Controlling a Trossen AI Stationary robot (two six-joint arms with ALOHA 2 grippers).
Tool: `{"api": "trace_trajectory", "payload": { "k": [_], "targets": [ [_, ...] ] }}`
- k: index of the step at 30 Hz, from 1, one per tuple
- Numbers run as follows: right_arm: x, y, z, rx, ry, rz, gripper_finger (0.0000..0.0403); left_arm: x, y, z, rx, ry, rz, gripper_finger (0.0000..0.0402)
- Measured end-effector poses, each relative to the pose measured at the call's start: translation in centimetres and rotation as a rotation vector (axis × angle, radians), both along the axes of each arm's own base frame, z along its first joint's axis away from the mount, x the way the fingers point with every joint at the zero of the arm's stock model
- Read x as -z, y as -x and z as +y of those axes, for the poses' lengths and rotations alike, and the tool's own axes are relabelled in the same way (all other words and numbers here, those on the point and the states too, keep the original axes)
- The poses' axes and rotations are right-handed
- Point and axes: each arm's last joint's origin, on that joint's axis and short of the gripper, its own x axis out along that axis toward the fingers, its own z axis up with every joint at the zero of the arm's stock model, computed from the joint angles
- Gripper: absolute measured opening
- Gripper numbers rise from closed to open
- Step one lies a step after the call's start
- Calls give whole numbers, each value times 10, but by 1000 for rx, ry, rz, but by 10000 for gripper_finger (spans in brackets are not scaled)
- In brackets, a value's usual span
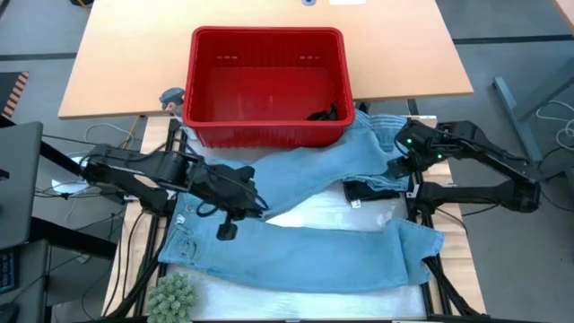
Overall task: Fold Laundry from Bin
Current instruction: Fold the light blue pants
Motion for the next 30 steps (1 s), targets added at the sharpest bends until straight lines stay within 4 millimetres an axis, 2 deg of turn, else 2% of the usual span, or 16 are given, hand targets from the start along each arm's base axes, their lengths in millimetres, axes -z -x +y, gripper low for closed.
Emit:
{"api": "trace_trajectory", "payload": {
  "k": [4,7,15,18,20,22,24,26,28,30],
  "targets": [
    [0,1,2,27,-2,-10,209,-12,17,4,12,-3,-41,59],
    [-2,3,4,62,-12,-34,222,-20,30,4,35,14,-58,90],
    [-11,23,17,59,-33,-163,196,-37,55,8,57,11,-138,168],
    [-21,34,25,7,-101,-283,183,-41,56,15,28,-24,-176,189],
    [-33,38,29,-38,-86,-425,177,-42,55,21,-20,-51,-197,199],
    [-51,36,27,-57,46,-605,173,-45,51,30,-93,-86,-234,205],
    [-70,31,21,-46,260,-764,170,-48,49,42,-192,-122,-267,208],
    [-89,24,14,-69,512,-849,168,-51,46,55,-285,-151,-301,208],
    [-100,14,5,-88,741,-812,166,-54,45,67,-350,-160,-332,208],
    [-106,2,-5,-101,918,-677,164,-58,44,78,-388,-148,-367,208]
  ]
}}
